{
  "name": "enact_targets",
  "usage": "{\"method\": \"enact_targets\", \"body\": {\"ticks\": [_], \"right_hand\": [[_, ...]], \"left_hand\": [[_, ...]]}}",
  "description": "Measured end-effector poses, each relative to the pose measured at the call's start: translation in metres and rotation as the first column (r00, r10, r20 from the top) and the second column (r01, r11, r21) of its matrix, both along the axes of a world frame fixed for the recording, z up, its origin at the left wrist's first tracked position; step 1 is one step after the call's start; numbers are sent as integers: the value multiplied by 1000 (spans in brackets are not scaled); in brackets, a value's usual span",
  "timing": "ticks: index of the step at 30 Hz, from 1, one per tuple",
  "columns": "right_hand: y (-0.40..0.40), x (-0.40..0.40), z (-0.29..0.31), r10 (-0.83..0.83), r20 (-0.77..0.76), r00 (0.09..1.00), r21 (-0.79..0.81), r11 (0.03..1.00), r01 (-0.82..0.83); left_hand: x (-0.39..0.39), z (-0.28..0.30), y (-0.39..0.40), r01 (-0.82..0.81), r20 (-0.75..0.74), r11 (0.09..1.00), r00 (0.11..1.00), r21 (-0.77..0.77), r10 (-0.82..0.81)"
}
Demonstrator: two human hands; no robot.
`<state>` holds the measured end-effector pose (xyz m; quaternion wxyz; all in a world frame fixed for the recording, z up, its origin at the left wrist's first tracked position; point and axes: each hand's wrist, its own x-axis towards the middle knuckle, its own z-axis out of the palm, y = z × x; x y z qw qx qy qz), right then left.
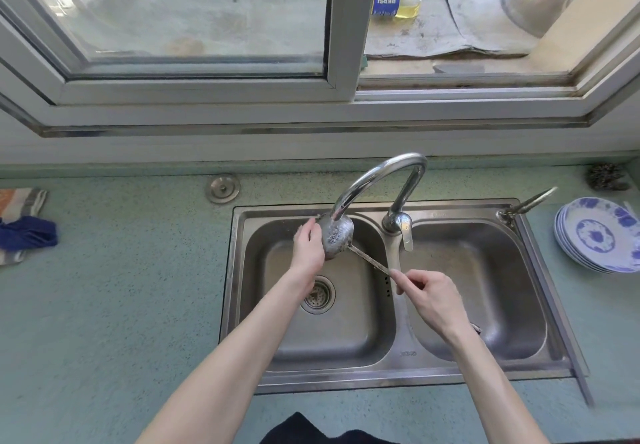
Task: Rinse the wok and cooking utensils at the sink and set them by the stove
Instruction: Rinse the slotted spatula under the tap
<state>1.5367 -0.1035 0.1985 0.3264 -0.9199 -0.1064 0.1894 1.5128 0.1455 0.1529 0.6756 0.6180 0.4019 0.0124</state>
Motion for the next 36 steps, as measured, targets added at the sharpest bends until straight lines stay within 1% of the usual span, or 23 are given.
{"method": "enact_targets", "body": {"ticks": [1,3,4,6,7,9,11,12,14,17,19,22,25,27,28,30,32,33,34,35,36], "right_hand": [[1,-1,3,4,4,1000,-4,1000,-4],[2,-2,7,6,2,1000,-2,1000,-6],[3,-2,9,6,1,1000,5,1000,-6],[4,-1,11,10,16,1000,12,1000,-10],[5,0,11,14,26,1000,12,1000,-14],[8,1,10,21,43,999,3,1000,-21],[11,3,8,24,42,999,-15,1000,-24],[12,3,7,25,38,999,-28,999,-24],[13,3,0,15,35,999,-37,999,-13],[14,-2,-11,-18,17,1000,20,1000,17],[13,-6,-17,-30,-7,1000,38,999,30],[10,-12,-21,-32,-17,999,24,999,32],[11,-15,-24,0,-38,999,15,1000,1],[14,-16,-27,43,-21,999,-23,999,-44],[15,-17,-27,63,0,998,-41,997,-63],[17,-17,-28,86,38,996,-61,995,-84],[17,-17,-28,90,53,995,-70,994,-86],[17,-19,-26,83,59,995,-69,994,-79],[18,-20,-25,70,63,996,-65,996,-66],[19,-21,-22,55,63,997,-58,997,-51],[21,-21,-20,37,57,998,-47,998,-35]], "left_hand": [[-1,2,-1,94,-55,985,995,142,-87],[-6,6,-1,257,-167,881,964,397,-206],[-9,6,1,299,-166,825,954,480,-250],[-15,10,4,319,-78,757,938,570,-337],[-17,12,7,329,-42,740,925,587,-378],[-17,16,13,347,-18,755,913,557,-406],[-16,17,16,368,-37,753,908,545,-417],[-16,14,15,375,-46,733,904,568,-426],[-14,7,11,376,-47,671,890,640,-454],[-11,3,3,327,-28,581,886,745,-463],[-12,3,-5,312,-42,515,882,798,-470],[-17,2,-17,347,-131,424,879,837,-459],[-25,2,-15,397,-213,358,865,845,-454],[-29,7,-10,388,-201,371,869,844,-451],[-30,8,-7,375,-181,402,878,835,-443],[-26,9,-3,379,-192,489,901,785,-390],[-19,9,2,404,-294,619,915,673,-277],[-16,8,4,388,-337,684,917,618,-215],[-11,8,5,369,-364,721,915,586,-172],[-7,10,4,362,-369,715,916,598,-154],[-3,11,2,362,-358,680,921,638,-154]]}}
